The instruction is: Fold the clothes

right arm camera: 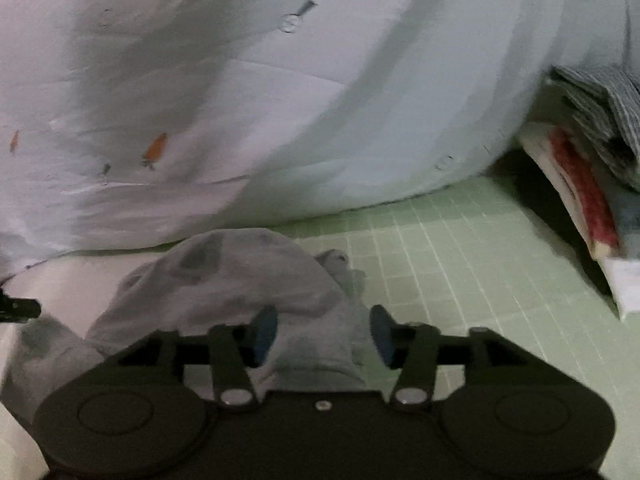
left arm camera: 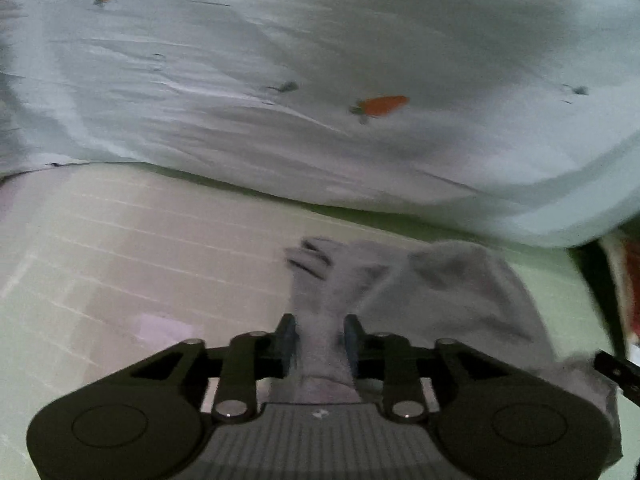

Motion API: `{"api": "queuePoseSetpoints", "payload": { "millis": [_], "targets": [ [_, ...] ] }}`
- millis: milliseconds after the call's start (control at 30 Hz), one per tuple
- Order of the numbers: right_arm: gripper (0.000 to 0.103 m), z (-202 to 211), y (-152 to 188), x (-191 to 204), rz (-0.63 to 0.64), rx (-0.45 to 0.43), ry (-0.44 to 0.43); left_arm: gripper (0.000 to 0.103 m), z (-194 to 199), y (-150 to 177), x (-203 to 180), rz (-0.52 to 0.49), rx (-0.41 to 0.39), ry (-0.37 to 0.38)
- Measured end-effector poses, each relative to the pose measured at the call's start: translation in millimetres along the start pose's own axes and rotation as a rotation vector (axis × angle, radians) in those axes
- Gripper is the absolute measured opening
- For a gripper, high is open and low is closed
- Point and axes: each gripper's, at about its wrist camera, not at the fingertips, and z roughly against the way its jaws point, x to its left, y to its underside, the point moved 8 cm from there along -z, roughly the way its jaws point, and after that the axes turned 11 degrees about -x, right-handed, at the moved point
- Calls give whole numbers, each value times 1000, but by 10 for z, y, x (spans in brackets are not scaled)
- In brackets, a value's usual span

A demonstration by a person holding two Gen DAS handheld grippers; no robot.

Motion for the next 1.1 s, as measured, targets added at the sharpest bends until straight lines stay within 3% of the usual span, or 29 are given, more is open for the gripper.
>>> {"api": "queuePoseSetpoints", "payload": {
  "millis": [67,333,467,600,667,700,733,767,833,1000,1100],
  "targets": [
    [68,47,122,-82,-63,16,-1,58,38,101,82,32,14,10],
    [70,93,817,-332,-280,179,35,59,83,879,368,188,208,8],
    [73,43,870,-388,-350,191,12,66,56,999,368,269,225,67],
    [74,-40,903,-373,-413,215,-44,66,-65,1021,301,309,236,130],
    [67,-57,949,-352,-459,232,-84,62,-125,1026,253,349,240,193],
    [47,-79,975,-337,-487,243,-109,54,-148,1032,246,378,235,219],
    [16,-81,995,-339,-514,251,-135,23,-169,1038,240,414,235,237],
    [4,-69,965,-331,-520,239,-152,5,-190,1044,233,451,238,254],
    [3,-44,899,-315,-529,212,-185,3,-186,1016,201,496,233,281],
    [3,-111,258,-335,-586,80,-286,2,-47,401,150,621,118,391],
    [3,-389,-326,-364,-599,-24,-312,2,-142,-249,187,693,-24,417]
  ]
}}
